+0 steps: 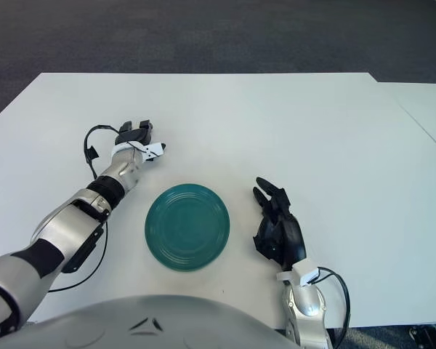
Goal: Put the charger into the plate.
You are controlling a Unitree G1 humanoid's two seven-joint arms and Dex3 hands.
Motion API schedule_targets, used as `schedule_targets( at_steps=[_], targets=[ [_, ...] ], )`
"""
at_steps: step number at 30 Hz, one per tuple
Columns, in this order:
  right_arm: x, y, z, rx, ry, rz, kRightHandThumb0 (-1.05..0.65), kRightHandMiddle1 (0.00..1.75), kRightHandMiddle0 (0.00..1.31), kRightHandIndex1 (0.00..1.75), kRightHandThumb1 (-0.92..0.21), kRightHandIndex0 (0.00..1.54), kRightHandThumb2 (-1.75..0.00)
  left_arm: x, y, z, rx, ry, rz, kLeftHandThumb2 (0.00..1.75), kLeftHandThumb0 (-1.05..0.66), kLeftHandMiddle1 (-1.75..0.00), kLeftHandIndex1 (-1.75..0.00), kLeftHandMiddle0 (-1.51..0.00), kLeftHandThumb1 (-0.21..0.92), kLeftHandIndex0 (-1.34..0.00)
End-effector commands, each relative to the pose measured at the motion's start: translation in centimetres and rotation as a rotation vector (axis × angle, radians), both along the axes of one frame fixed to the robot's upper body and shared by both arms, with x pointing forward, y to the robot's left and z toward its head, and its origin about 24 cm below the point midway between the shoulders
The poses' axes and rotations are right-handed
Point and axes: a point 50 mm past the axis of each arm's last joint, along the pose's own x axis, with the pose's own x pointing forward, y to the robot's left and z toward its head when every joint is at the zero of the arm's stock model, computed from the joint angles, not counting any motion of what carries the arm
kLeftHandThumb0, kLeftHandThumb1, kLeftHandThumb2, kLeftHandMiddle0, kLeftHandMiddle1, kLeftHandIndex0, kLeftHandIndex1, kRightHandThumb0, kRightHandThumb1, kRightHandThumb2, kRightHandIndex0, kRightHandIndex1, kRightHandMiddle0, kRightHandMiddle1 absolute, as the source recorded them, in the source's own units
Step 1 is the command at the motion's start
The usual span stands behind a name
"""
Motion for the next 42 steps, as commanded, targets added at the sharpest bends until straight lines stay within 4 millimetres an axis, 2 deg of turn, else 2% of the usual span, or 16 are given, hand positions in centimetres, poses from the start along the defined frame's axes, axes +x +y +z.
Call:
schedule_targets(
  at_steps=[1,2,3,4,7,12,18,31,34,37,40,42],
  targets=[
    [-1.0,-0.2,-1.9,0.012,0.123,-0.014,-1.05,0.60,0.00,0.00,-0.92,0.24,-0.94,-2.9,0.4,-4.1,-0.046,0.133,0.048,0.71,-0.50,-0.58,-1.56,-0.52,0.72,-0.42],
    [-1.0,-0.2,-1.9,0.017,0.122,-0.014,-1.05,0.60,0.00,0.00,-0.92,0.24,-0.93,-2.9,0.3,-4.1,-0.046,0.119,0.045,0.75,-0.48,-0.68,-1.59,-0.51,0.70,-0.42],
    [-1.0,-0.2,-1.8,0.023,0.119,-0.012,-1.05,0.60,0.00,0.00,-0.92,0.24,-0.93,-3.0,0.1,-4.0,-0.043,0.096,0.038,0.83,-0.46,-0.85,-1.65,-0.49,0.65,-0.42],
    [-1.0,-0.2,-1.8,0.027,0.117,-0.010,-1.05,0.60,0.00,0.00,-0.92,0.24,-0.93,-3.0,0.1,-4.0,-0.041,0.081,0.034,0.92,-0.29,-1.02,-1.68,-0.54,0.57,-0.45],
    [-0.9,0.1,-1.4,0.029,0.103,-0.006,-1.05,0.60,0.00,0.01,-0.92,0.25,-0.92,-3.1,-0.2,-4.1,-0.038,0.032,0.018,1.09,-0.10,-1.26,-1.73,-0.62,0.41,-0.50],
    [-0.7,0.1,-1.3,0.018,0.102,-0.010,-1.05,0.59,0.00,0.01,-0.92,0.26,-0.95,-3.1,-0.7,-4.0,-0.058,-0.050,0.005,1.33,-0.02,-1.53,-1.74,-0.68,0.25,-0.52],
    [-0.4,-0.1,-2.0,0.052,0.139,-0.033,-1.05,0.54,0.00,0.00,-0.92,0.24,-0.93,-3.2,-0.8,-3.4,-0.093,-0.203,-0.019,1.47,0.00,-1.71,-1.75,-0.69,0.18,-0.52],
    [-0.4,-0.2,-2.2,0.065,0.124,-0.025,-1.04,0.54,0.00,0.01,-0.92,0.24,-0.91,-3.2,-1.0,-3.1,-0.104,-0.298,-0.085,1.59,0.00,-1.75,-1.74,-0.76,0.08,-0.58],
    [-0.3,-0.3,-2.2,0.065,0.120,-0.021,-1.04,0.53,0.00,0.00,-0.92,0.24,-0.91,-3.2,-0.9,-3.1,-0.112,-0.315,-0.086,1.50,0.00,-1.71,-1.74,-0.73,0.15,-0.53],
    [-0.1,-0.5,-2.2,0.065,0.119,-0.023,-1.04,0.51,0.00,0.00,-0.92,0.23,-0.92,-3.1,-0.9,-2.9,-0.118,-0.336,-0.088,1.38,0.00,-1.38,-1.75,-0.85,0.17,-0.56],
    [-0.3,-0.6,-2.5,0.066,0.127,-0.024,-1.04,0.51,0.00,0.00,-0.92,0.23,-0.92,-3.1,-0.9,-2.8,-0.124,-0.357,-0.095,1.36,0.00,-1.27,-1.75,-0.91,0.15,-0.59],
    [-0.4,-0.6,-2.6,0.065,0.129,-0.024,-1.04,0.50,0.00,0.00,-0.92,0.23,-0.92,-3.1,-0.9,-2.7,-0.129,-0.372,-0.100,1.37,0.00,-1.27,-1.75,-0.92,0.14,-0.59]
  ],
)
